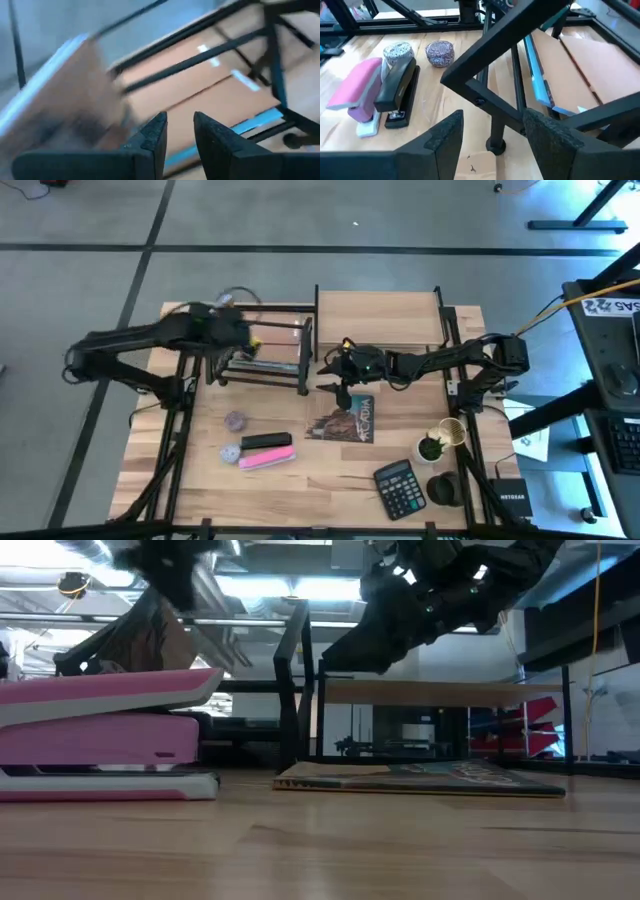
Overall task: Stock shelves
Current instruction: Remove the brown book from the book holder
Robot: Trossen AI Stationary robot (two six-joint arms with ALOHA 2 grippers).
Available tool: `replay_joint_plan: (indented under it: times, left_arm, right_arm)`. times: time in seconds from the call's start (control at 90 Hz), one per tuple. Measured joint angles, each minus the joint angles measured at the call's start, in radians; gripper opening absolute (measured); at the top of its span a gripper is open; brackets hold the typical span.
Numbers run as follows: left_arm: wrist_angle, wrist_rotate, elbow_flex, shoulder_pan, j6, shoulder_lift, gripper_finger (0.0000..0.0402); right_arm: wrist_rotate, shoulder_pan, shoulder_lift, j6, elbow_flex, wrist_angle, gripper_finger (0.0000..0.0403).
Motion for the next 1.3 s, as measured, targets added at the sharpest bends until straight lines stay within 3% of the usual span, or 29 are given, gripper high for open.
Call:
replay_joint_plan:
  times: [0.156, 0.256, 0.356, 0.467, 0.622, 0.767, 1.133, 1.3]
  left_arm:
    - [-0.031, 0.143, 0.001, -0.002, -0.118, -0.119, 0.0107]
    - [-0.042, 0.292, 0.001, -0.005, -0.130, -0.169, 0.0127]
    - [-0.110, 0.313, 0.001, -0.017, -0.175, -0.189, 0.0134]
    - [-0.243, 0.258, -0.002, -0.017, -0.218, -0.189, 0.0136]
    - [-0.120, 0.114, -0.030, -0.017, -0.176, -0.216, 0.0136]
    - [-0.121, -0.017, -0.033, -0.003, -0.143, -0.210, 0.0139]
    - [-0.083, -0.087, -0.033, 0.070, -0.016, -0.170, 0.0192]
    - [-0.032, -0.090, -0.033, 0.101, 0.032, -0.115, 0.0194]
  right_arm:
    - [0.000, 0.000, 0.000, -0.036, 0.000, 0.031, 0.0195]
    - [0.000, 0.002, 0.000, -0.036, 0.000, 0.039, 0.0195]
    - [0.000, 0.002, 0.000, -0.036, 0.000, 0.046, 0.0195]
    - [0.000, 0.002, 0.000, -0.036, 0.000, 0.045, 0.0195]
    - [0.000, 0.002, 0.000, -0.036, 0.000, 0.044, 0.0195]
    - [0.000, 0.002, 0.000, -0.037, 0.000, 0.045, 0.0195]
    - [0.000, 0.002, 0.000, -0.036, 0.000, 0.046, 0.0195]
    - [0.000, 0.002, 0.000, -0.036, 0.000, 0.046, 0.0195]
